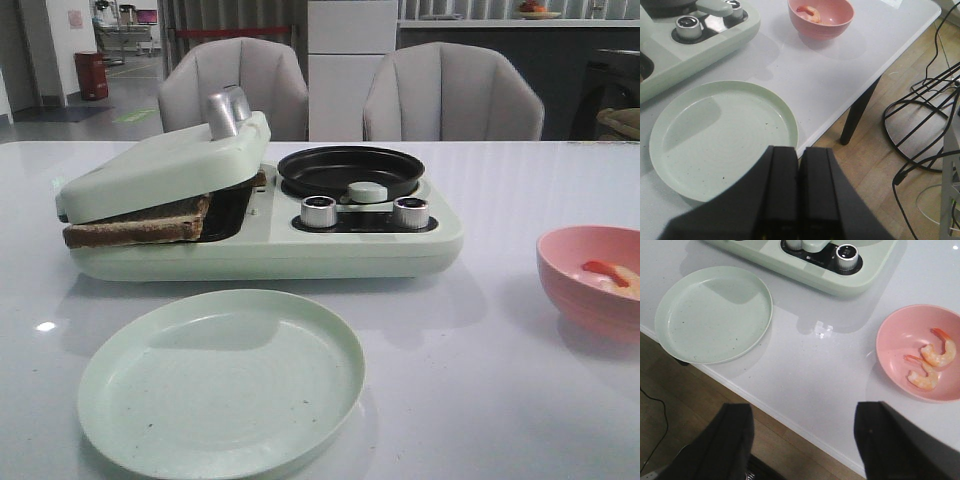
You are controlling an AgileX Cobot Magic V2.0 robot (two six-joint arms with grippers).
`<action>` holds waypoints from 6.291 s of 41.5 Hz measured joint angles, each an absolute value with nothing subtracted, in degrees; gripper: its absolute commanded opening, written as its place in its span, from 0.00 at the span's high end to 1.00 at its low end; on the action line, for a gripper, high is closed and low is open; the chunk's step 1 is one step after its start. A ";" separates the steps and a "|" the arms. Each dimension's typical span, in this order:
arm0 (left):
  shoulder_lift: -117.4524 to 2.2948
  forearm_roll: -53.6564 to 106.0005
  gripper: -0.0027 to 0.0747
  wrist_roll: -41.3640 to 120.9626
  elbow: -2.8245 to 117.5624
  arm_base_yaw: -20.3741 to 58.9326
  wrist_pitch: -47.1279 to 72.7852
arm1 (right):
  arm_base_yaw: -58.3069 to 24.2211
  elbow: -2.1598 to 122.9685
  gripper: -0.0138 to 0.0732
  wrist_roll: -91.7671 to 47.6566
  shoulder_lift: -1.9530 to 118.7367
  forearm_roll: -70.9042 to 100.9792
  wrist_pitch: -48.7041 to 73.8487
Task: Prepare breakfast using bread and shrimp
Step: 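Move the right gripper to the pink bowl and grasp its rim, then lift the pink bowl and tip the shrimp into the black pan, then carry the empty pink bowl back and set it on the table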
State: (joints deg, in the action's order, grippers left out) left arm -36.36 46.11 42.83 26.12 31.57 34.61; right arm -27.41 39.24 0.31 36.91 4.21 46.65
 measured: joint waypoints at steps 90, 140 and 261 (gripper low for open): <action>-36.36 46.11 0.84 42.92 26.12 31.57 34.37 | 4.96 63.90 0.79 -2.65 95.98 3.96 42.56; -36.36 46.11 0.84 42.92 26.10 31.57 34.37 | -36.92 108.37 0.79 33.68 119.73 -82.50 56.83; -36.36 46.11 0.84 42.92 26.10 31.57 34.35 | 7.14 57.43 0.35 -7.31 95.50 12.71 34.17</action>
